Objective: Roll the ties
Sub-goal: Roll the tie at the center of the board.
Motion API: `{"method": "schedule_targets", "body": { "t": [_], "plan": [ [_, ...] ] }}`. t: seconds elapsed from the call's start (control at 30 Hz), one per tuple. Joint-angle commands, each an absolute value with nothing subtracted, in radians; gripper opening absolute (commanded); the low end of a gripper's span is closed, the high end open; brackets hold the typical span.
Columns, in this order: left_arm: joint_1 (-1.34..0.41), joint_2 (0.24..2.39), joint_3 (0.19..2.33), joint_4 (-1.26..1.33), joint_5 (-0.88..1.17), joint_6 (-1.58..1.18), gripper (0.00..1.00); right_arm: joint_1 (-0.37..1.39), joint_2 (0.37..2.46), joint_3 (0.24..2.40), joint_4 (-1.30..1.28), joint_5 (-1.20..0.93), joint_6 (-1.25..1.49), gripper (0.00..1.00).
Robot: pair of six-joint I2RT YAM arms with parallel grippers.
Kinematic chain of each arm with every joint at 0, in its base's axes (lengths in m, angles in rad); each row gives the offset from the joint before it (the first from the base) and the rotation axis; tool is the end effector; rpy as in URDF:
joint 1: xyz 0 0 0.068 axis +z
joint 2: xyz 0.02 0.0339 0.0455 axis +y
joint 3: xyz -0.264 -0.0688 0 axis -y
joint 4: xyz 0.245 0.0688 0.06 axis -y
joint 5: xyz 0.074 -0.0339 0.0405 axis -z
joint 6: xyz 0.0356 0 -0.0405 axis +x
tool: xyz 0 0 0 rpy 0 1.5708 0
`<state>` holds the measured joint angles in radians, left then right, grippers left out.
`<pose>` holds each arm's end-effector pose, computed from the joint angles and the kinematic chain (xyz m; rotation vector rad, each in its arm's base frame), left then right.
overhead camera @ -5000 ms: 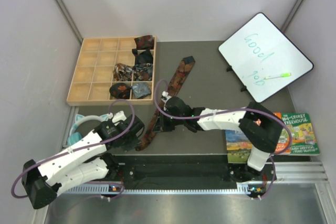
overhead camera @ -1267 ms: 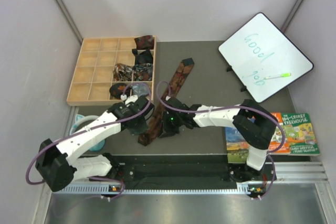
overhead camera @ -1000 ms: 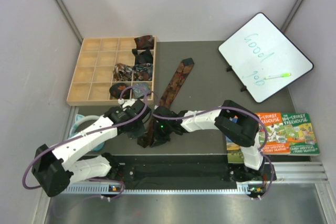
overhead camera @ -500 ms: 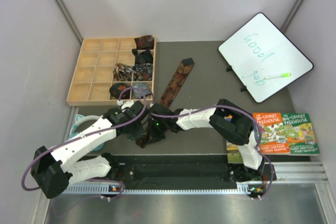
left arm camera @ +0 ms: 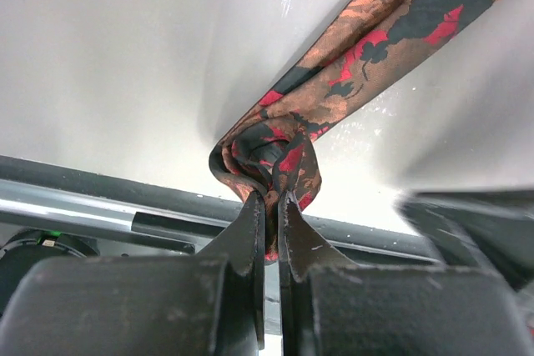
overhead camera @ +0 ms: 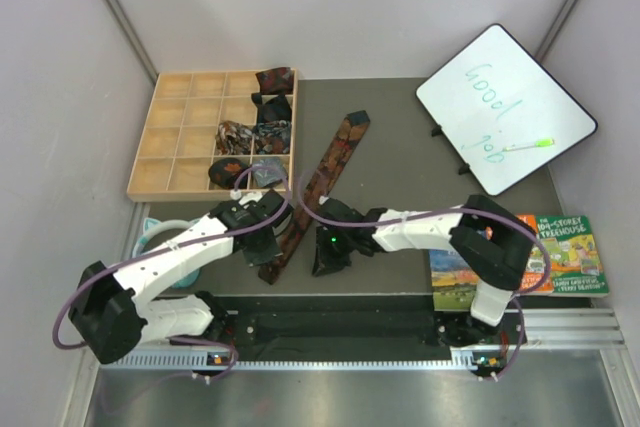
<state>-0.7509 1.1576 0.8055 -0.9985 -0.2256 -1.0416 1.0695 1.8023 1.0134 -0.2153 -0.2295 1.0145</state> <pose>0.1432 -0.1227 0.2210 -0.4447 2.7937 -0.0441 0.1631 0.3144 0.1472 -0.1778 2.9095 0.9017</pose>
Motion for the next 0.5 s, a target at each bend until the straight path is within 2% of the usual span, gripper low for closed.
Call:
{"method": "schedule_targets", "body": {
  "t": [0.0, 0.17, 0.47],
  "plan": [
    [-0.747, 1.192, 0.851, -0.985, -0.244, -1.017, 0.00, 1.014, 1.613, 0.904, -0.250, -0.149, 0.962, 0.14],
    [-0.744, 1.248, 0.890, -0.979, -0.261, -1.006, 0.00, 0.991, 1.503, 0.833, -0.333, -0.034, 0.905, 0.18],
    [-0.721, 1.338, 0.931, -0.951, -0.267, -0.991, 0.00, 0.976, 1.447, 0.690, -0.301, -0.003, 0.894, 0.19]
  ]
}}
